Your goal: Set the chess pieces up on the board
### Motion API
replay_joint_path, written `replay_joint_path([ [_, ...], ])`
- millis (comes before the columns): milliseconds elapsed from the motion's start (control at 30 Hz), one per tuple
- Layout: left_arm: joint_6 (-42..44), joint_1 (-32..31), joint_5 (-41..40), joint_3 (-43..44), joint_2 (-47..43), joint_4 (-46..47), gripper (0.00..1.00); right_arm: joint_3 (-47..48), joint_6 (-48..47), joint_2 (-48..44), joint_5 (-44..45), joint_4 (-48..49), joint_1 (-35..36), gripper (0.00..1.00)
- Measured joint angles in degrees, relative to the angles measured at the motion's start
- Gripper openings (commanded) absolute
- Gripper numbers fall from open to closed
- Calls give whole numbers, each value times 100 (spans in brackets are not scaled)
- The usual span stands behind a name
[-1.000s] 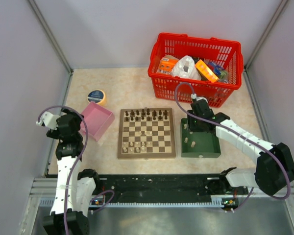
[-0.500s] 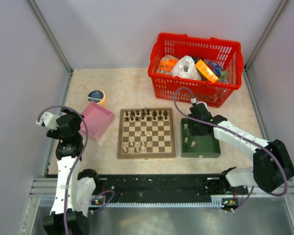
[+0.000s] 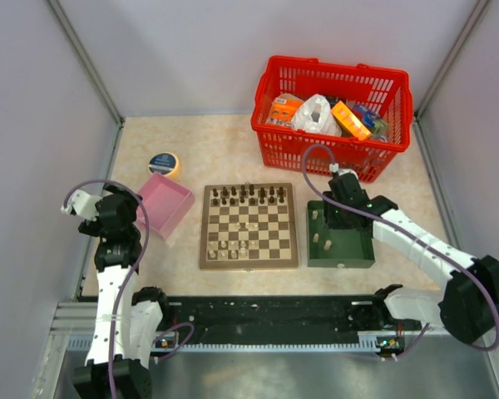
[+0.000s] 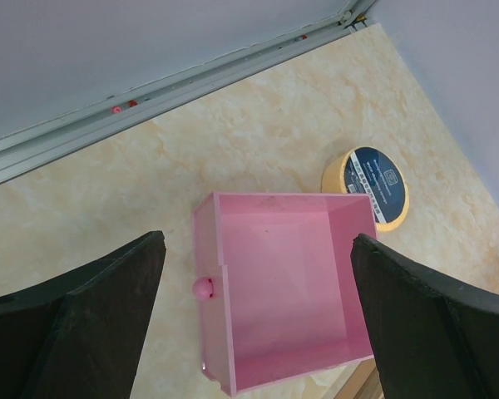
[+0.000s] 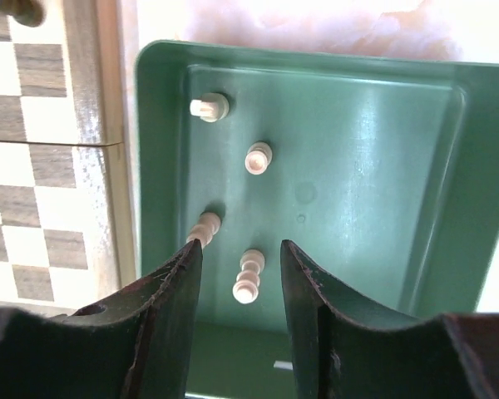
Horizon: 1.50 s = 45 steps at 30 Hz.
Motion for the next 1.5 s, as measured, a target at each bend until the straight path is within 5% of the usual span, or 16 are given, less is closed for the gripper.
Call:
replay_joint_path([
  [567,-2,0,9,0,-28,0,99,-247,46,-160,-739,-555,0,41],
  [1333,-2,0,28,0,42,9,99,-350,17,356,-675,-428,42,34],
  [1500,-2,0,44,0,94,13,99,-350,2,382,-651,-431,87,24],
])
